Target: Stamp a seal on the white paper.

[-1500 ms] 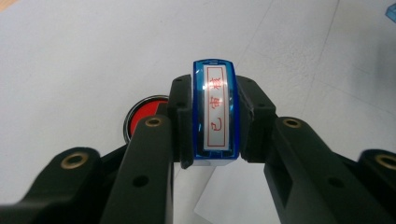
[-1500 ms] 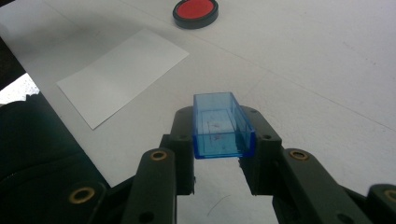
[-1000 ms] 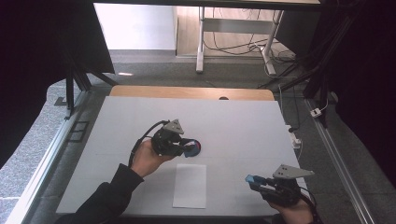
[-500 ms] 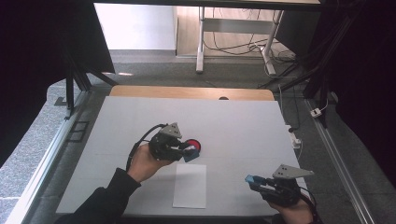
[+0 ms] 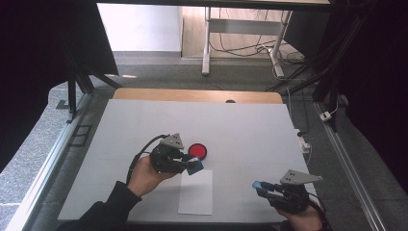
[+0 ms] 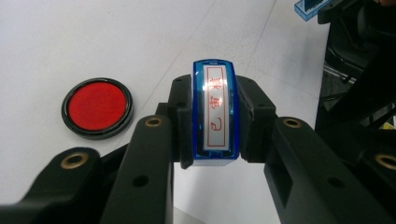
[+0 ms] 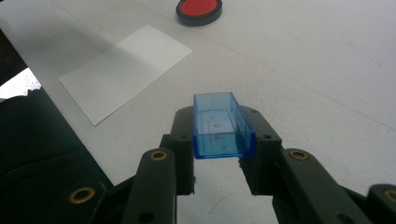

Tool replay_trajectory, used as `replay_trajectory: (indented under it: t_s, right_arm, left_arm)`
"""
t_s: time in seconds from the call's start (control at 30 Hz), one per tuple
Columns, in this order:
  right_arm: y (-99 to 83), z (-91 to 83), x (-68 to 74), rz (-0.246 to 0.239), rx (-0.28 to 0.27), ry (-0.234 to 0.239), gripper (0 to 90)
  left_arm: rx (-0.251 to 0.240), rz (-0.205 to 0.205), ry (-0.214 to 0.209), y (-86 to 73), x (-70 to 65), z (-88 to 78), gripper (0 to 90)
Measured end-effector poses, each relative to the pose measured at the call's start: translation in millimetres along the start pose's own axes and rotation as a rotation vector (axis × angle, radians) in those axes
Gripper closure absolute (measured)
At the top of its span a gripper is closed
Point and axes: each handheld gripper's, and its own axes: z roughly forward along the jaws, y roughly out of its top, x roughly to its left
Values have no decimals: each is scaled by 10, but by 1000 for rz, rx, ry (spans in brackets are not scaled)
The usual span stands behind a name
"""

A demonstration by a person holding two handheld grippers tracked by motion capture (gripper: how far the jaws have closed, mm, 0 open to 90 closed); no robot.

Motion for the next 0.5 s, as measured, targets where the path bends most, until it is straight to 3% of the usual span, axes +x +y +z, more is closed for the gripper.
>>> replay_trajectory:
  t_s: [0.5]
  right_arm:
    - [0,-1,0,0,-1,2,685]
  left_arm:
    - [23,5,9,-132,-140,113,699]
